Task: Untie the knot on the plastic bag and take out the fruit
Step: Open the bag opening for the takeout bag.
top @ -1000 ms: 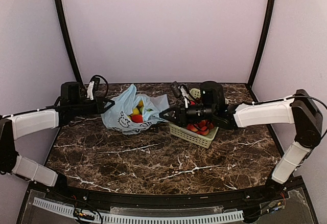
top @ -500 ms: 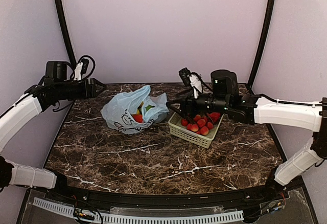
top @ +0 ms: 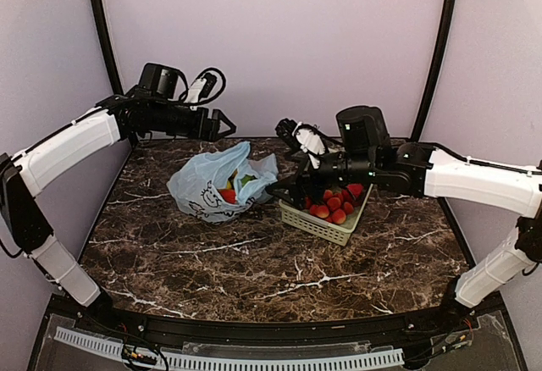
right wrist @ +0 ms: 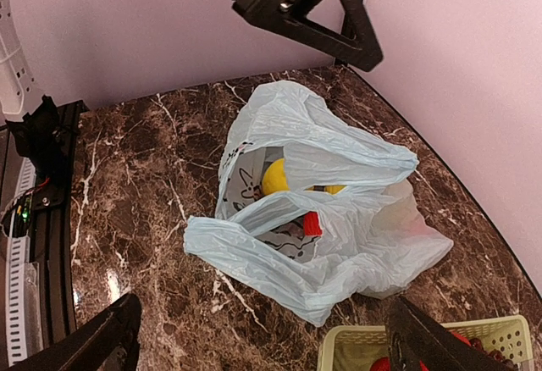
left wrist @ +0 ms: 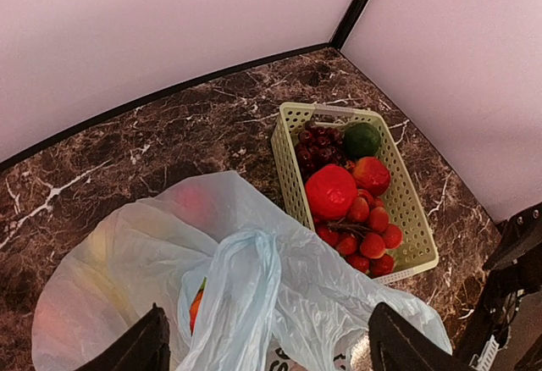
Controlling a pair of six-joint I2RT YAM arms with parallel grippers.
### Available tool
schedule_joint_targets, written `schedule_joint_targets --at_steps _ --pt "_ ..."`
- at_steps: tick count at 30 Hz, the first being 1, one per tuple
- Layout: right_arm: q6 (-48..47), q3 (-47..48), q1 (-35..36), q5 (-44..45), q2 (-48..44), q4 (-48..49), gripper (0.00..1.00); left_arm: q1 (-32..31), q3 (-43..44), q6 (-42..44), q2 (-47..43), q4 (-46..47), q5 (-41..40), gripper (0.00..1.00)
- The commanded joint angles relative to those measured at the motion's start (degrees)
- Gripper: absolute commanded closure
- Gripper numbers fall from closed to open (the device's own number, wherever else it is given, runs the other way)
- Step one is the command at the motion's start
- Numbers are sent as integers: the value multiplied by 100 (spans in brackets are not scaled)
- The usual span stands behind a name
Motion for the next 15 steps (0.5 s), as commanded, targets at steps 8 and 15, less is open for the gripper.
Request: schedule_joint_targets --at_steps 8,15 --pt "-53 -64 106 35 52 31 2 -482 1745 778 1595 -1045 -933 17" --pt "-47 -138 104 86 5 66 2 -636 2069 882 2060 -1451 -1382 16"
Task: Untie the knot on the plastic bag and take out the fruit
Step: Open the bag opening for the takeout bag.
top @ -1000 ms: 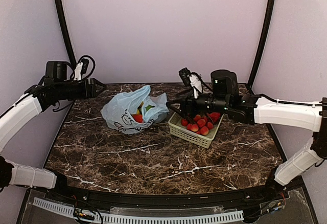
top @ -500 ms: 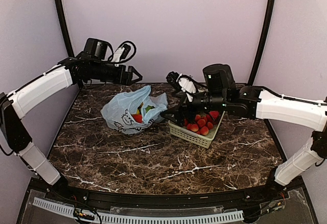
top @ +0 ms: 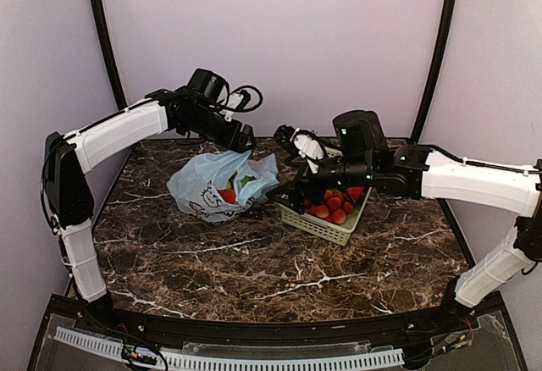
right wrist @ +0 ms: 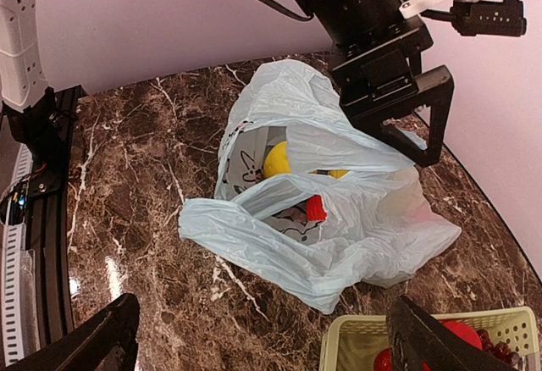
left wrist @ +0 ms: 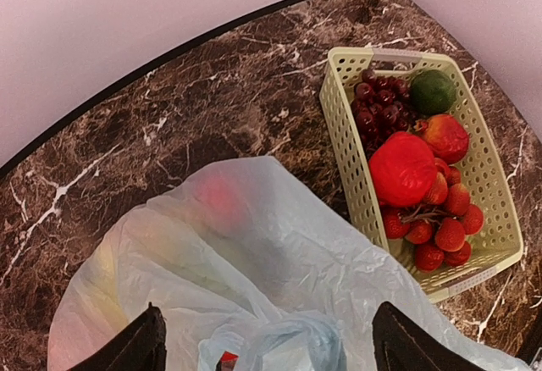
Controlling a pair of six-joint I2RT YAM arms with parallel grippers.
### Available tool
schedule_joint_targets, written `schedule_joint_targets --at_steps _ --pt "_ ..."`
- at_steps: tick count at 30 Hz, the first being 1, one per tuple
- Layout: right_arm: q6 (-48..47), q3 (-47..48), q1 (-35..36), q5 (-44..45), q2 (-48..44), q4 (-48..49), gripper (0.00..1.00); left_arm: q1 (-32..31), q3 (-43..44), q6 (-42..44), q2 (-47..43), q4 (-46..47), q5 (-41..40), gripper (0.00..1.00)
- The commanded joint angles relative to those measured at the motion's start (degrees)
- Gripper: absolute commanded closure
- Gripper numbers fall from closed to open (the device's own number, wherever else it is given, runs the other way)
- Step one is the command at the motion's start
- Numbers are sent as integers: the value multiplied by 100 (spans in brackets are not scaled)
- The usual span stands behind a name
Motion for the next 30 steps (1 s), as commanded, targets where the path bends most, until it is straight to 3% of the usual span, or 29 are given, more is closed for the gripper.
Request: schedule_joint_targets --at_steps 1,6,12,17,20,30 --pt "48 -75 62 70 -60 155 1 -95 128 163 13 -514 -385 17" --pt "52 -30 63 63 11 156 1 -164 78 163 27 -593 -444 24" --pt "-216 440 194 391 243 -363 1 -233 -55 163 -11 -635 -358 52" --pt "-491 669 369 791 435 -564 1 -316 -576 129 -396 -353 -482 87" --pt "-722 858 430 885 542 -662 1 -318 -945 48 -855 -47 -621 98" --pt "-1321 1668 616 973 1105 -926 1 -318 -2716 -648 -2544 1215 -747 99"
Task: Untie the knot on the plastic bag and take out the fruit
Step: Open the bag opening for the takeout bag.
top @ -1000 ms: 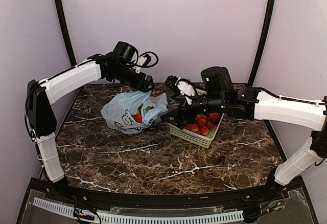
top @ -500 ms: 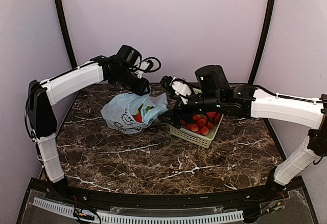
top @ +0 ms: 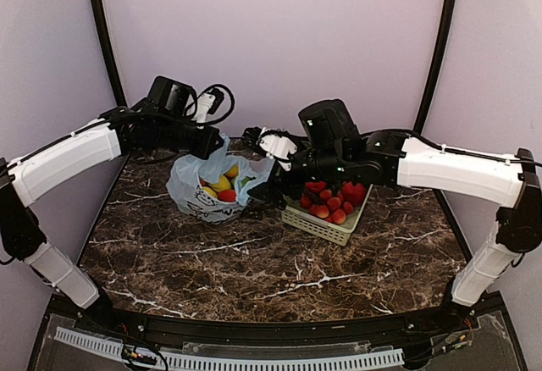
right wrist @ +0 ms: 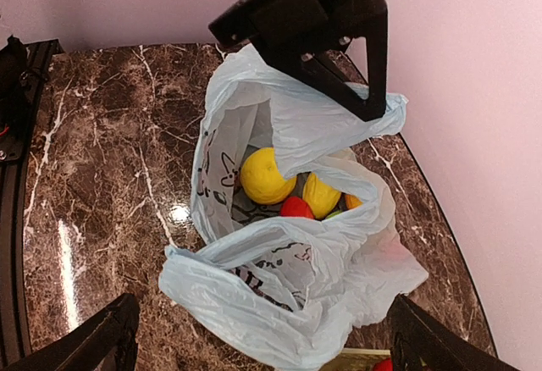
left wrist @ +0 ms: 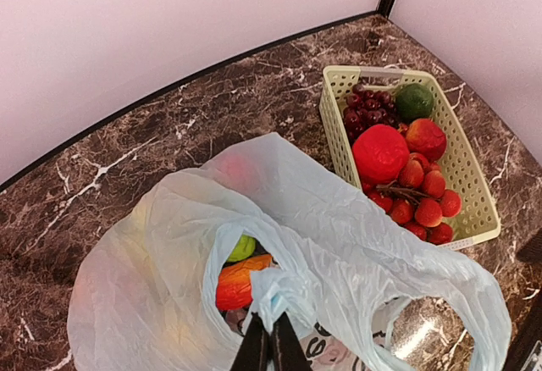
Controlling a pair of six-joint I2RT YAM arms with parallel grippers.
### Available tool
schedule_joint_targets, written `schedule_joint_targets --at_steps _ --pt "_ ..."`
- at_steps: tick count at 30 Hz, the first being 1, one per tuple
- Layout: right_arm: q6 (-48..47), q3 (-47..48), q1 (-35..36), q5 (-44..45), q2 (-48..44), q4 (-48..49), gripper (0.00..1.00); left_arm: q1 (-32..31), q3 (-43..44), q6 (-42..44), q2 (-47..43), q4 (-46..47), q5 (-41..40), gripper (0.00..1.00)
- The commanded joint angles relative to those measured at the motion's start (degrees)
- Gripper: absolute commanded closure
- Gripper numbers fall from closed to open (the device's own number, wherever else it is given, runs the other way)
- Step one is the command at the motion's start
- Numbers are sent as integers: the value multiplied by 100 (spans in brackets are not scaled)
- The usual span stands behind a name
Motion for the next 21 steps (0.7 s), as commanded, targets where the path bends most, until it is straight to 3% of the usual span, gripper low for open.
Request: schedule_joint_targets --at_steps 1,7,14,21 --pt "-395 442 168 130 327 -123 1 -23 -816 -542 -737 721 -47 99" --pt "-637 958 324 64 793 -457 1 -14 -1364 -830 -1160 1074 -70 99" --pt "-823 1159 404 590 1170 -585 1 -9 -1441 -874 -1222 1150 -47 99" --pt "-998 1297 412 513 1425 -693 1 -14 -1359 -843 -1216 1096 -62 99"
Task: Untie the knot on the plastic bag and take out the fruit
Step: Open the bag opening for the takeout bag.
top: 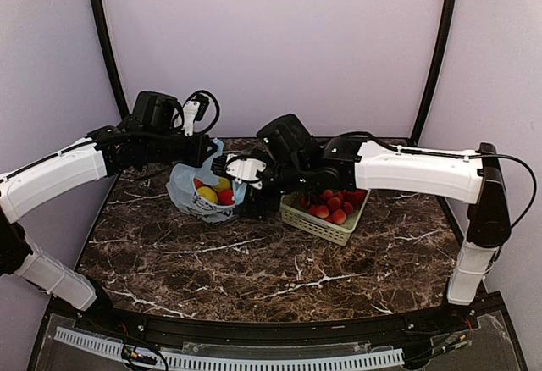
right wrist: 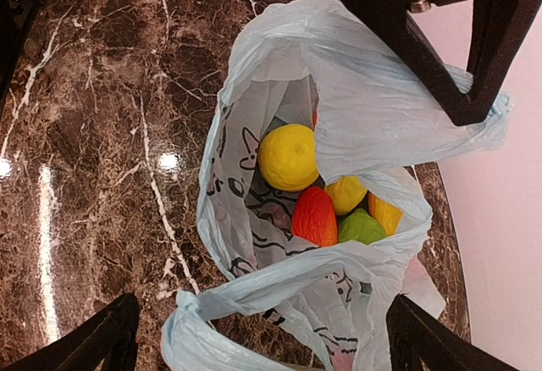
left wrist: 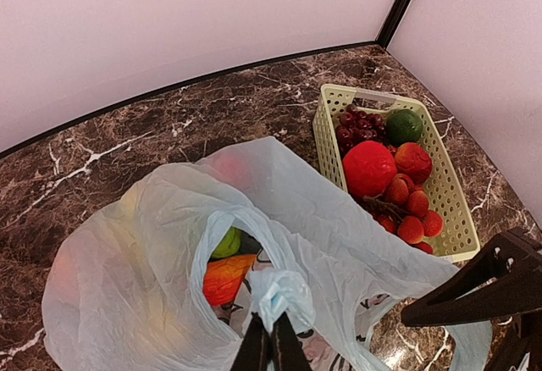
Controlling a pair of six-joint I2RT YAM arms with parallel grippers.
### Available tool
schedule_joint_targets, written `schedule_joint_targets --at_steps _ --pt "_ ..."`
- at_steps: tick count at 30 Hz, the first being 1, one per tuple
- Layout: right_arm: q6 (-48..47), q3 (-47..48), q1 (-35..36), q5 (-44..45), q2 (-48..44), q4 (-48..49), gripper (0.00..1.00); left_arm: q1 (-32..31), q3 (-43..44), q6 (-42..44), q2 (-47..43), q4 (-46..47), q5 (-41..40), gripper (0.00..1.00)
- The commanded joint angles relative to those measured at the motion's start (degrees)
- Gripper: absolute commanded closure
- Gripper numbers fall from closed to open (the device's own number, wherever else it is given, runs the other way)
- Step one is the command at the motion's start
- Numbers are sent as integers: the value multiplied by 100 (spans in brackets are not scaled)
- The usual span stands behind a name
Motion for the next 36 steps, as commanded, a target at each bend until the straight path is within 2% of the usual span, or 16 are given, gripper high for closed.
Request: schedule_joint_targets --at_steps 1,4,11,12,13,16,19,23,28,32,36 --pt "-217 214 40 120 185 -81 1 -14 13 -12 -189 22 -39 99" --pt "-327 160 33 500 281 34 4 -14 18 -12 -229 0 -74 99" --pt "40 167 26 922 281 918 28 37 -3 -34 -250 -16 -87 99" --pt "147 201 15 919 277 1052 34 89 -19 -45 -244 4 -46 99" --pt "272 250 1 906 278 1182 44 121 -32 -57 -236 19 -30 99" --pt "726 494 -117 977 318 1485 81 401 -70 -89 -235 114 255 99" --pt "1371 789 -416 1343 318 1673 100 945 -44 -87 -270 214 587 99" --pt "2499 739 -980 1351 -36 1742 100 1712 65 -74 -406 316 804 99" --pt "3518 -186 -1361 1601 -661 1844 100 2187 -35 30 -625 619 926 99" --pt "4257 -1005 -1383 1931 -923 1682 100 2269 -607 -64 -841 1097 757 99" --pt "5161 -1933 -1387 1679 -1130 1583 100 2295 -1629 -486 -1248 1455 505 99"
